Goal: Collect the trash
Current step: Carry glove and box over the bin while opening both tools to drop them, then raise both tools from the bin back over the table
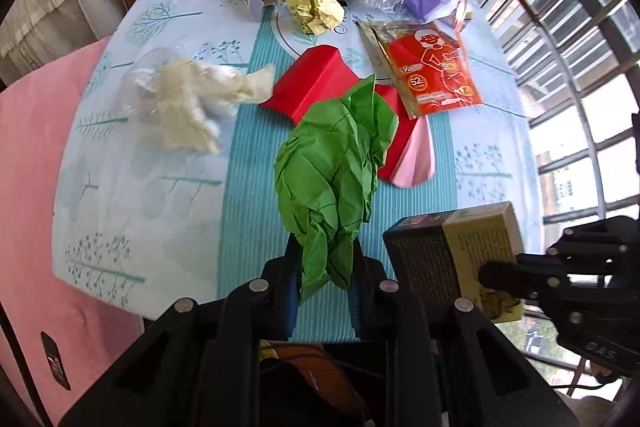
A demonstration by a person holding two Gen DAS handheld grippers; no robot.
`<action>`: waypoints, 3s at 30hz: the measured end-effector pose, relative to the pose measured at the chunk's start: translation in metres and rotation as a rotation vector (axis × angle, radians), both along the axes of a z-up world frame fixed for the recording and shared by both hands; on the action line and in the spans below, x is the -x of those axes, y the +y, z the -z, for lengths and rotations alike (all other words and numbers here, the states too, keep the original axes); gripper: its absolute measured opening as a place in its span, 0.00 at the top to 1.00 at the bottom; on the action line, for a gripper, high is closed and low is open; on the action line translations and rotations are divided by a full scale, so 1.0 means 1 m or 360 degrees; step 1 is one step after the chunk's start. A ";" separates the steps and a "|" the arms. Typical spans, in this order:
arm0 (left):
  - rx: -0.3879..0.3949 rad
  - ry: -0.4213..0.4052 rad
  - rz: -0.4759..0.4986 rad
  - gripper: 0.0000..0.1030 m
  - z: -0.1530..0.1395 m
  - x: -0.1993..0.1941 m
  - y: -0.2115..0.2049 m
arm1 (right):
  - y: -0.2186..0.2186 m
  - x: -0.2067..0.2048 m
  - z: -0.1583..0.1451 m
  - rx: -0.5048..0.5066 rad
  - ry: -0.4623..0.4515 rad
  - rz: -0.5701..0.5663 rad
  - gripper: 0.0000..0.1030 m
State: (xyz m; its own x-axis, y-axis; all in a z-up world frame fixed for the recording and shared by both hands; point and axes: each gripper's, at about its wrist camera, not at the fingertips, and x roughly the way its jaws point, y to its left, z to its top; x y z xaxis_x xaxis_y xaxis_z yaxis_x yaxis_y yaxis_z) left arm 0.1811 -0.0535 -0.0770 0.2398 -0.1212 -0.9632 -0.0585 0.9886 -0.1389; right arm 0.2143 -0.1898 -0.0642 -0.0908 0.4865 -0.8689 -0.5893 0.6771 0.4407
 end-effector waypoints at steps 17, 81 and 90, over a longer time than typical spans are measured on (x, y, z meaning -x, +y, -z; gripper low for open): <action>-0.0006 -0.0128 0.0463 0.83 -0.001 0.133 0.078 | 0.066 0.143 -0.013 0.0237 -0.0170 0.0468 0.99; -0.0065 0.0089 0.0106 0.19 0.333 0.153 0.042 | 0.017 0.175 0.327 0.0431 -0.0098 0.0892 0.98; -0.0068 0.0064 0.0143 0.19 0.226 0.167 0.039 | 0.022 0.195 0.240 0.0451 -0.0158 0.0890 0.98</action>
